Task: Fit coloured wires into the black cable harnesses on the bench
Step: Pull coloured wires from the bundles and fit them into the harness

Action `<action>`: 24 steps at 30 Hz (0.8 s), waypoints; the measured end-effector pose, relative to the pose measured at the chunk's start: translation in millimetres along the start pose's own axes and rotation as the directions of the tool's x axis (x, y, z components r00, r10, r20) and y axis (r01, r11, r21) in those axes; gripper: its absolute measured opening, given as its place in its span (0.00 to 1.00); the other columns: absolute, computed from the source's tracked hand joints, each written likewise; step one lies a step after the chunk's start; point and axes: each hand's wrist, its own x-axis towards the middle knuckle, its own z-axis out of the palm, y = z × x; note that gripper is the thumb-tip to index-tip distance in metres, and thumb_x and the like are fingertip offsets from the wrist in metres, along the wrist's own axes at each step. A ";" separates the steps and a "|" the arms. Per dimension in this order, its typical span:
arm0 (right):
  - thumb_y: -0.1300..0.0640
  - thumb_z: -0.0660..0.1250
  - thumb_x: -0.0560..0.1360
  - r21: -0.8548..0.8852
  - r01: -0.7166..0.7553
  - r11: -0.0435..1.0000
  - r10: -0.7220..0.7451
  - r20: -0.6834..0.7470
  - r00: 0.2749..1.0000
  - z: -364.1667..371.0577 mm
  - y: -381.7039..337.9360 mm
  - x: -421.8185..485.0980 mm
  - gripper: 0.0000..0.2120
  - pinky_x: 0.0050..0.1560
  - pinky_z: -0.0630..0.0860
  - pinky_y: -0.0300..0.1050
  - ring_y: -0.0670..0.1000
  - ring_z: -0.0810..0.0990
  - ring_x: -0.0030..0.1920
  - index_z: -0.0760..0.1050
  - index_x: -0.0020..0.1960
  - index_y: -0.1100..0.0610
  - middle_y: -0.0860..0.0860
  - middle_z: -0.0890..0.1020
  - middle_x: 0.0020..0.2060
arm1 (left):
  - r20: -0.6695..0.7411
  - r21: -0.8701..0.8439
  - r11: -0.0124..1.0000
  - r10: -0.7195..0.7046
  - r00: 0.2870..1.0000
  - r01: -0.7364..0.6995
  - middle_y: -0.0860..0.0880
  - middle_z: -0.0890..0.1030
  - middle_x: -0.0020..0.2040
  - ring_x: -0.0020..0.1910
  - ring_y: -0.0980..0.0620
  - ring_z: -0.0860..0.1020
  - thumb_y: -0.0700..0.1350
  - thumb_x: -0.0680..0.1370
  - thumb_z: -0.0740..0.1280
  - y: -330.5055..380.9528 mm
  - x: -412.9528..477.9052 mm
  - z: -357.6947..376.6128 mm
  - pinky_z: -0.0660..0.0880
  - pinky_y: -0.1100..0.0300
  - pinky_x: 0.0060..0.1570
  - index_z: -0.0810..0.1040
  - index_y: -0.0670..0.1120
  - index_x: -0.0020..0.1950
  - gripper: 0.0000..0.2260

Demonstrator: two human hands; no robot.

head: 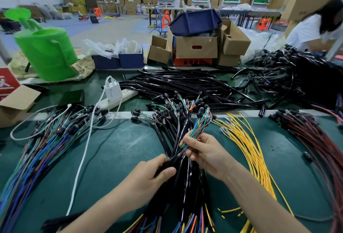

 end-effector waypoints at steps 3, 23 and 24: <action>0.64 0.64 0.74 0.009 0.001 1.000 -0.001 0.005 1.000 -1.7 1.2 0.2 0.03 0.27 0.73 0.32 0.44 0.76 0.27 0.74 0.43 0.64 0.54 0.79 0.35 | -0.005 0.055 0.998 0.013 1.000 -0.013 0.60 0.73 0.30 0.29 0.59 0.67 0.51 0.79 0.63 0.2 0.7 1.8 0.64 0.68 0.30 0.68 0.64 0.38 0.12; 0.63 0.65 0.71 0.044 0.007 0.999 -0.010 0.065 0.998 -0.5 2.8 -13.8 0.03 0.28 0.75 0.33 0.45 0.76 0.28 0.72 0.41 0.63 0.55 0.78 0.34 | 0.359 -0.481 0.792 -0.213 0.909 0.376 0.55 0.59 0.27 0.22 0.58 0.55 0.52 0.82 0.53 40.1 4.0 -3.0 0.52 0.70 0.20 0.71 0.49 0.46 0.12; 0.63 0.65 0.71 0.019 0.009 1.000 -0.010 0.071 0.997 -0.7 0.3 -14.0 0.03 0.29 0.75 0.33 0.45 0.77 0.29 0.73 0.42 0.64 0.56 0.77 0.35 | 0.342 -0.477 0.804 -0.202 0.918 0.355 0.55 0.59 0.27 0.22 0.57 0.55 0.52 0.83 0.53 40.1 4.2 -2.2 0.51 0.69 0.20 0.71 0.49 0.46 0.12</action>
